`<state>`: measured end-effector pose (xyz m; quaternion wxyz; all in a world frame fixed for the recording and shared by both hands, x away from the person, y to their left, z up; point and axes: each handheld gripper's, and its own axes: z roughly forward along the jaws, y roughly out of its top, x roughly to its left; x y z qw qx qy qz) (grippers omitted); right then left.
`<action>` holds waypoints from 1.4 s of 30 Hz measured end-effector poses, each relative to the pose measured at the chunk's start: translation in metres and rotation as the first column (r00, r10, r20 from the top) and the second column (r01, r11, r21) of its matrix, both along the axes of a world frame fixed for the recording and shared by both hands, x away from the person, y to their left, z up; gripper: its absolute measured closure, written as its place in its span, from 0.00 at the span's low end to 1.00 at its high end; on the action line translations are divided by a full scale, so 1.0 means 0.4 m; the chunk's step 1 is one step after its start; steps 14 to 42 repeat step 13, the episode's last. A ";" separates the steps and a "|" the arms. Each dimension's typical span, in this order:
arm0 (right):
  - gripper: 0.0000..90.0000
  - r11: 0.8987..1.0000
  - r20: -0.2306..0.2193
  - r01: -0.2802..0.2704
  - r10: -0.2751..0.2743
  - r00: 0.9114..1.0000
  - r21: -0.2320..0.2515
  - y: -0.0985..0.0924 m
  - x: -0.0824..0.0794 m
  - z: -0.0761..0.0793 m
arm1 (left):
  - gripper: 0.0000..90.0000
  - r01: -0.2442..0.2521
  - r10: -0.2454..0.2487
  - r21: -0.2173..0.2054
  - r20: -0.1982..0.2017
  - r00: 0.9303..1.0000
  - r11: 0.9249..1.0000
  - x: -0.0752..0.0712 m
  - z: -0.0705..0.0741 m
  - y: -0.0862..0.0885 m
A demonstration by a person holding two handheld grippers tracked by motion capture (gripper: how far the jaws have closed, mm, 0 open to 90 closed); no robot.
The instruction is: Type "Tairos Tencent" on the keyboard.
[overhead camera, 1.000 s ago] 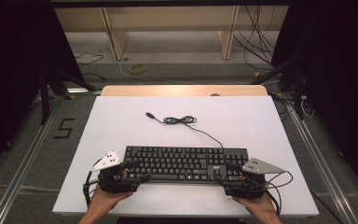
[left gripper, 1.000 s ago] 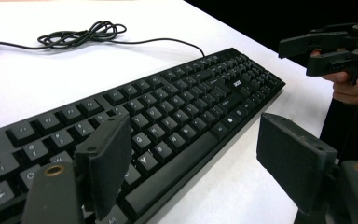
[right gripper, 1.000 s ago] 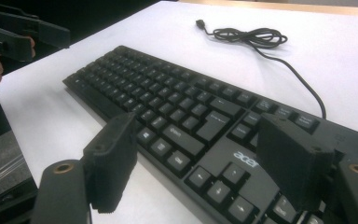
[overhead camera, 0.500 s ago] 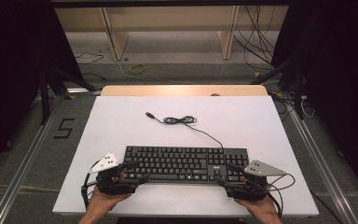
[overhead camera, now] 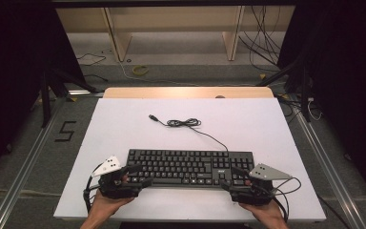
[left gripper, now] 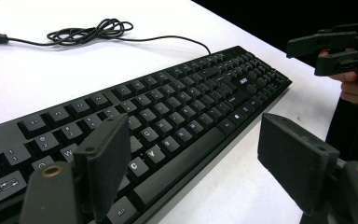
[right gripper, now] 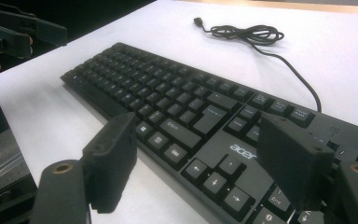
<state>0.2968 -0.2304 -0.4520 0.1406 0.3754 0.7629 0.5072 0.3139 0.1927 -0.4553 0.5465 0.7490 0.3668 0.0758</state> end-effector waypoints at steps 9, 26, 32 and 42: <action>0.33 1.000 0.003 -0.002 0.002 1.000 -0.002 0.002 0.000 0.001 | 0.28 -0.005 0.005 0.002 0.001 1.000 1.000 0.001 0.000 0.001; 0.32 1.000 0.004 -0.001 0.001 1.000 0.000 0.001 0.000 0.002 | 0.28 -0.010 0.010 0.000 -0.001 1.000 1.000 0.002 -0.001 0.003; 0.32 1.000 0.004 -0.001 0.001 1.000 0.000 0.001 0.000 0.002 | 0.28 -0.010 0.010 0.000 -0.001 1.000 1.000 0.002 -0.001 0.003; 0.32 1.000 0.004 -0.001 0.001 1.000 0.000 0.001 0.000 0.002 | 0.28 -0.010 0.010 0.000 -0.001 1.000 1.000 0.002 -0.001 0.003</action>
